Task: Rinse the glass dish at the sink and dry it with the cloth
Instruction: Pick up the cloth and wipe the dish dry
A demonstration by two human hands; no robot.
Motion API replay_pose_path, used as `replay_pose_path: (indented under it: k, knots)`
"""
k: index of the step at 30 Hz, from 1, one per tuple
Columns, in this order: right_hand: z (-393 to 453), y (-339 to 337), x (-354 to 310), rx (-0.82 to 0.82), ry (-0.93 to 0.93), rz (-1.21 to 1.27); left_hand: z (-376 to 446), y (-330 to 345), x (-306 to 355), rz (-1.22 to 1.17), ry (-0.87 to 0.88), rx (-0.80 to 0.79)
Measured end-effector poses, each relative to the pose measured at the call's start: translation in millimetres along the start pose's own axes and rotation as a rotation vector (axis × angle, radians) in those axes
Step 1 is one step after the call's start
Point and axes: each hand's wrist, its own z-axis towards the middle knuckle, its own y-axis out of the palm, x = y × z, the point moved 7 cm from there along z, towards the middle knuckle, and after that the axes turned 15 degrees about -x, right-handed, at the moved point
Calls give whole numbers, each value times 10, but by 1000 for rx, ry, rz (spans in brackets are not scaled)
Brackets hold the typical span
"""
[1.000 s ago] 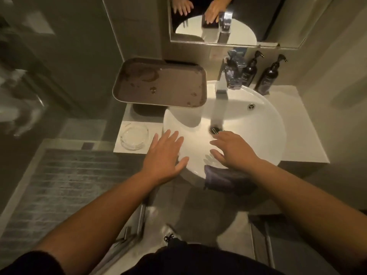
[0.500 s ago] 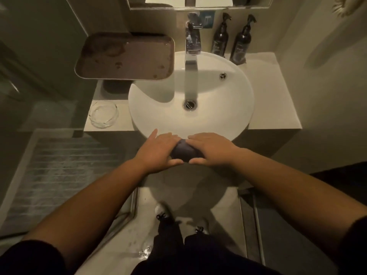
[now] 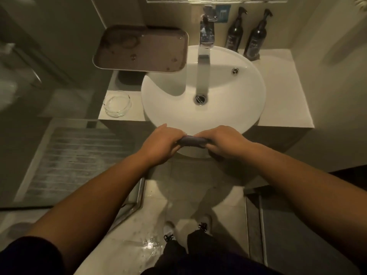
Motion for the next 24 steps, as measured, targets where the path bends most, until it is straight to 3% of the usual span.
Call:
replay_pose_path:
  k: [5, 13, 19, 24]
  knots:
    - [-26, -277, -203, -79, -71, 123, -228, -154, -95, -145, -114, 15]
    - [308, -604, -609, -91, -176, 318, -631, -501, -492, -392, -326, 181]
    - [787, -703, -959, -170, -261, 414, -826, -580, -1029, -523, -401, 283]
    - [1347, -825, -1081, -210, -225, 404, -774, -569, -1563, -531, -416, 268]
